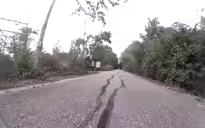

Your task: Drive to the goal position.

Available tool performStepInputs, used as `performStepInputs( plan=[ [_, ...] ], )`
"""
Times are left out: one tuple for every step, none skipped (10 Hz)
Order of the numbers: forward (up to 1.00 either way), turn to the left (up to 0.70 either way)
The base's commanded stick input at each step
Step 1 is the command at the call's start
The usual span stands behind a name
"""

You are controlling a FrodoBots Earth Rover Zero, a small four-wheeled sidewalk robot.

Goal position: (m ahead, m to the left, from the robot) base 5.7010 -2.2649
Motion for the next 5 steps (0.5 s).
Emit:
performStepInputs(
  plan=[
    [0.50,0.00],
    [0.50,0.00],
    [0.50,0.00],
    [0.50,0.00],
    [0.50,0.00]
  ],
)
